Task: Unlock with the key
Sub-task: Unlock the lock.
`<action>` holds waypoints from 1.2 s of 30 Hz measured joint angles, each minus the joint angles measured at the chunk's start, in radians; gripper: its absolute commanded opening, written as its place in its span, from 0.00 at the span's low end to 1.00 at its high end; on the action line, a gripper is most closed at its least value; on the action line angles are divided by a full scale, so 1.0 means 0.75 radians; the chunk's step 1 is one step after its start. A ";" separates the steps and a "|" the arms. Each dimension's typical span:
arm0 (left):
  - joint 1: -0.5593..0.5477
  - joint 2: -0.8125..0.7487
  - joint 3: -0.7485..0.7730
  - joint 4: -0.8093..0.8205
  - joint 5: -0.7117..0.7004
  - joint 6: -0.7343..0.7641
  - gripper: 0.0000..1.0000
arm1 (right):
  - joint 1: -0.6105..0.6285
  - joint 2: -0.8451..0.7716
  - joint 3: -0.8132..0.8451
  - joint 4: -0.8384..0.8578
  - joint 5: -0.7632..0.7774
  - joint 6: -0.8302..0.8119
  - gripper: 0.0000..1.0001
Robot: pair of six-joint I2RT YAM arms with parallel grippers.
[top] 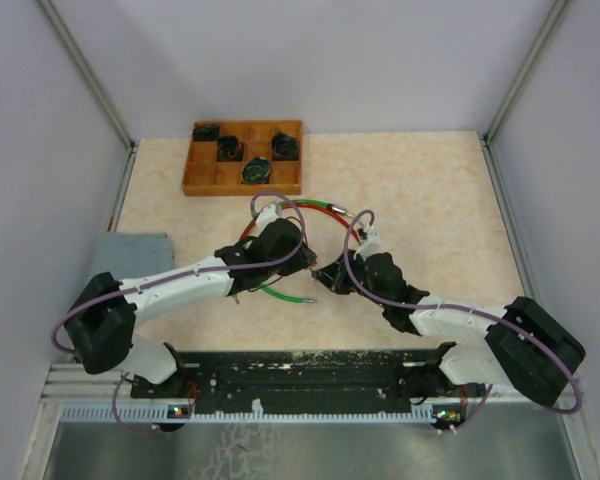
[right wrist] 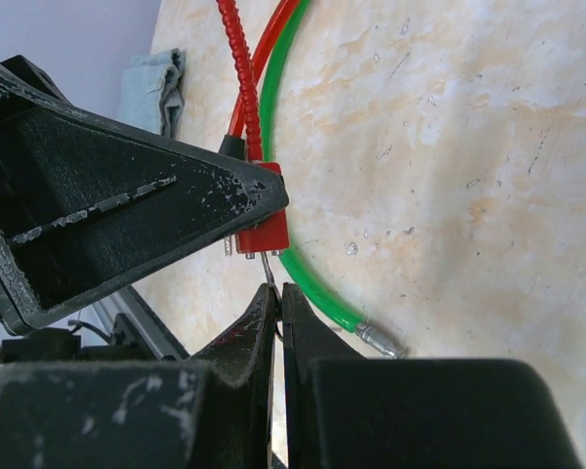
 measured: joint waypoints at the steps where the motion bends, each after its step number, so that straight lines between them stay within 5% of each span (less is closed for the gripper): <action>1: -0.005 0.006 0.012 -0.017 -0.010 0.000 0.00 | 0.000 0.000 0.000 -0.001 0.001 -0.012 0.00; 16: -0.008 0.099 0.131 -0.173 -0.039 -0.109 0.00 | 0.002 0.044 0.006 0.045 0.044 -0.077 0.00; 30: 0.002 0.064 -0.028 0.013 0.040 -0.208 0.00 | -0.002 0.165 -0.076 0.334 0.016 -0.080 0.00; 36: 0.005 0.019 -0.050 0.019 0.022 -0.221 0.00 | -0.017 0.145 -0.076 0.349 -0.053 -0.110 0.18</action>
